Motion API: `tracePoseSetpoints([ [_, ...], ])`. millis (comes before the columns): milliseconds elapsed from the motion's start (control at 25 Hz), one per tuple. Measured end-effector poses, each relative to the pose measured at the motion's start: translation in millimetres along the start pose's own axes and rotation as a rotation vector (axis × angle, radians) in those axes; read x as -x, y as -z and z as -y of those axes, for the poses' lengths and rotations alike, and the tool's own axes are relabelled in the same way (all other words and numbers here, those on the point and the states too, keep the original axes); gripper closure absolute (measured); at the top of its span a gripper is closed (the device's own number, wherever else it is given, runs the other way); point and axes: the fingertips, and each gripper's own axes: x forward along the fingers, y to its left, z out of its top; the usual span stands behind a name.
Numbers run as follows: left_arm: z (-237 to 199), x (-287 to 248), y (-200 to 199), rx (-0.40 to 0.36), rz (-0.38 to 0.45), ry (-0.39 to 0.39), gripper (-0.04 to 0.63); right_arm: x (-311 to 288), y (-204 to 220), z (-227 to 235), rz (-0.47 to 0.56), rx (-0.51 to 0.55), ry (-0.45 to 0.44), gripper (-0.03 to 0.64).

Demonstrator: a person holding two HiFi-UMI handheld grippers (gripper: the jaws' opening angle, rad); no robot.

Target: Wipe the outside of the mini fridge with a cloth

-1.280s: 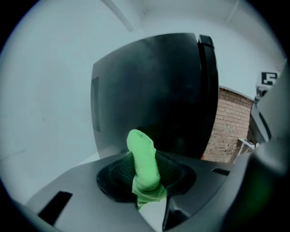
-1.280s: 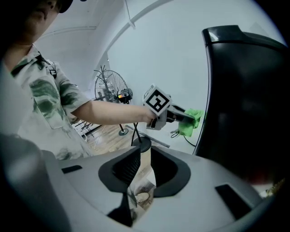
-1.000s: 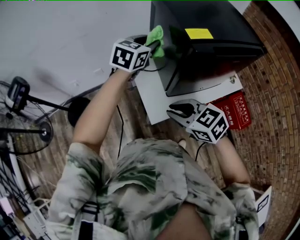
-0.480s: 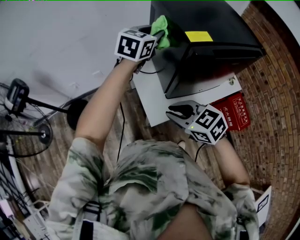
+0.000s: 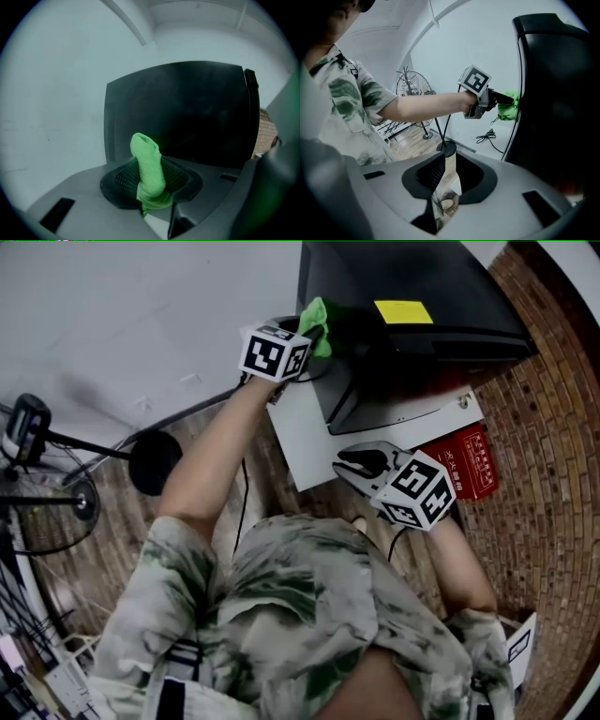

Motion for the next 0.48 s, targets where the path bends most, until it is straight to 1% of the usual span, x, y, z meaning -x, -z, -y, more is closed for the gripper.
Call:
tracePoseSetpoints([
  [280, -0.8, -23.6, 66.2, 0.045, -0.096, 0.001, 0.462, -1.1, 4.9, 13.4, 0.002, -0.019, 0.005, 0.528],
  [480, -1.6, -38.9, 106.6, 0.062, -0.160, 0.009, 0.462, -3.1, 6.4, 18.4, 0.002, -0.022, 0.005, 0.529],
])
